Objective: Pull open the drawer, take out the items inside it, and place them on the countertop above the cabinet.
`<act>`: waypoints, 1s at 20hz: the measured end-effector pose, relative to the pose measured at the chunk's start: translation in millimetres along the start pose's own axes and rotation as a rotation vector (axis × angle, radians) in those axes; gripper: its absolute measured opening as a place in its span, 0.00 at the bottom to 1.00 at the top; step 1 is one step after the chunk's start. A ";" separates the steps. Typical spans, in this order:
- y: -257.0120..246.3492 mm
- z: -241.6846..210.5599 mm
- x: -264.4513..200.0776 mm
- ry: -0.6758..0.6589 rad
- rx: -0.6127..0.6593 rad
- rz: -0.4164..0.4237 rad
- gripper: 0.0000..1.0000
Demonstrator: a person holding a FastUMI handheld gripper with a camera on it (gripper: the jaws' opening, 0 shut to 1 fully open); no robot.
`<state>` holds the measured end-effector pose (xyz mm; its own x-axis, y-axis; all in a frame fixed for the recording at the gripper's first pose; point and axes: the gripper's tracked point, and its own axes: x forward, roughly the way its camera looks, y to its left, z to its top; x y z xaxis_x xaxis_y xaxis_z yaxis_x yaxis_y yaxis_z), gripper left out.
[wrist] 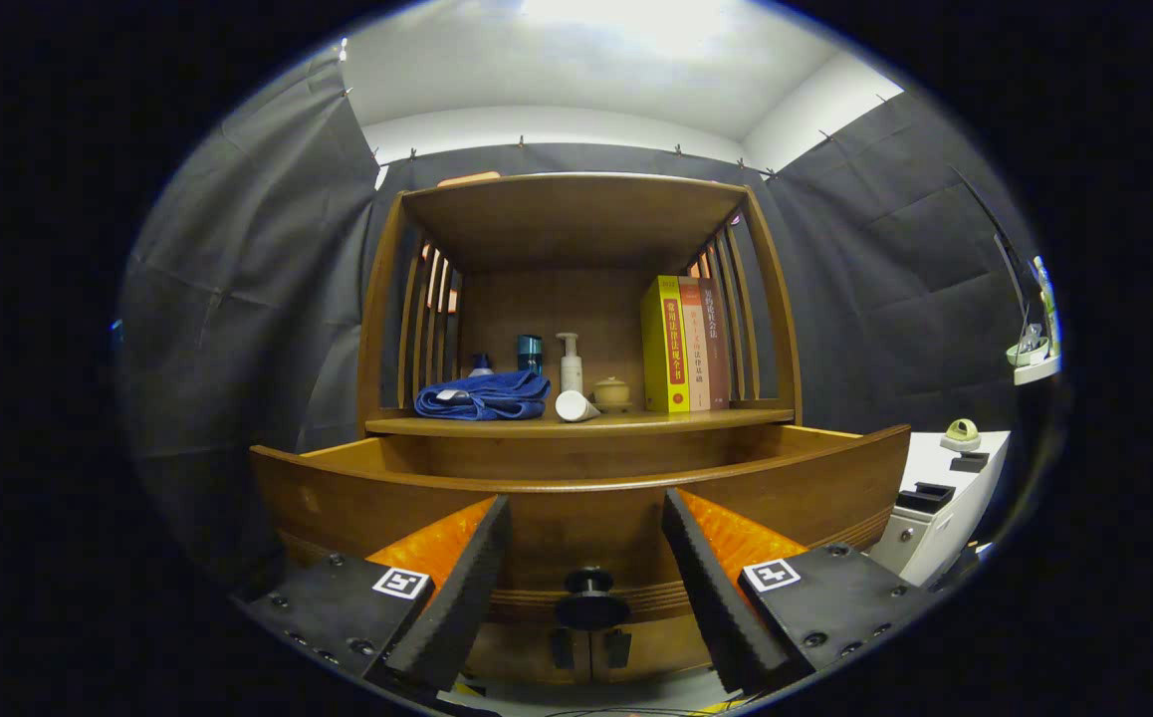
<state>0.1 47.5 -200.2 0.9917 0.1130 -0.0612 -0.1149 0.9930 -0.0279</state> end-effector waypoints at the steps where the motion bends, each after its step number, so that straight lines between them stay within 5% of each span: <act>1: -3.1 -5.4 1.1 0.011 -0.002 -0.005 0.99; 20: 11.0 -21.7 20.3 0.113 -0.034 -0.011 0.99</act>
<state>17.7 60.0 -223.3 0.9803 0.0958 -0.1729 -0.1081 0.9921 -0.0631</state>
